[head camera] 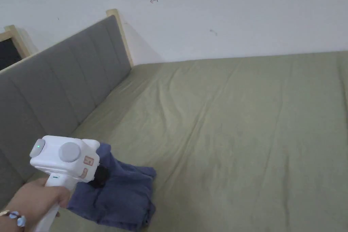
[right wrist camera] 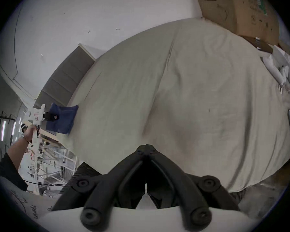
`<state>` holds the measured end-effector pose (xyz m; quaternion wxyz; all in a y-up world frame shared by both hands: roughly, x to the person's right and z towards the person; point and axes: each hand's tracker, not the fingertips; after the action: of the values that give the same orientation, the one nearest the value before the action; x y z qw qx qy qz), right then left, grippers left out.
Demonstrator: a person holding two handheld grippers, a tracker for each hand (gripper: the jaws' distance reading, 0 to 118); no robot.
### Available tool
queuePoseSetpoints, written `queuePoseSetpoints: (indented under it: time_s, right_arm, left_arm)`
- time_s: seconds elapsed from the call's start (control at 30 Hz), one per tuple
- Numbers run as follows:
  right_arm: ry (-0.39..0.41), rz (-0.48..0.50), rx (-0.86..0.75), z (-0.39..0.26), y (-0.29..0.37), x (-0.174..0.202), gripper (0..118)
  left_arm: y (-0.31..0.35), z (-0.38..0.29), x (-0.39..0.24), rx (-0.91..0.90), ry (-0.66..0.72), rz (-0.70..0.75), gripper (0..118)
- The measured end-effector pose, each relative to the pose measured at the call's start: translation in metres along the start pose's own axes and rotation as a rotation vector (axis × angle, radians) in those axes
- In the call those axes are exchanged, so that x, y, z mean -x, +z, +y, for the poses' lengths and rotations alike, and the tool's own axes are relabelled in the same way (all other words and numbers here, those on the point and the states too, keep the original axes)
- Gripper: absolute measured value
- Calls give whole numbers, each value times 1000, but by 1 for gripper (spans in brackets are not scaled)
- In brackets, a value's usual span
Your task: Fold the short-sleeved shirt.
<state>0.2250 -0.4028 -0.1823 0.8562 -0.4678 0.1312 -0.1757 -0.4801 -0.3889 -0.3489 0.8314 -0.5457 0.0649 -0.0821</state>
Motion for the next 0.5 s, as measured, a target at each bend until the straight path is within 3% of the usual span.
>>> queuePoseSetpoints:
  time_s: [0.07, 0.1, 0.13, 0.2, 0.23, 0.5]
  right_arm:
    - [2, 3, -6, 1, 2, 5, 0]
    - [-3, 17, -9, 2, 3, 8, 0]
    - [-14, 36, -11, 4, 1, 2, 0]
    - [-24, 50, -13, 6, 0, 6, 0]
    - [-26, 54, -15, 7, -2, 2, 0]
    - [21, 47, -36, 13, -2, -7, 0]
  left_arm:
    - [-3, 2, 8, -6, -18, 86, 23]
    - [-4, 0, 10, -6, -19, 95, 30]
    - [-7, 0, 12, -2, -11, 98, 42]
    - [-8, 0, 16, 2, -15, 119, 83]
    - [-5, -3, 18, -4, -12, 136, 95]
    - [55, -13, 5, -232, -40, 221, 98]
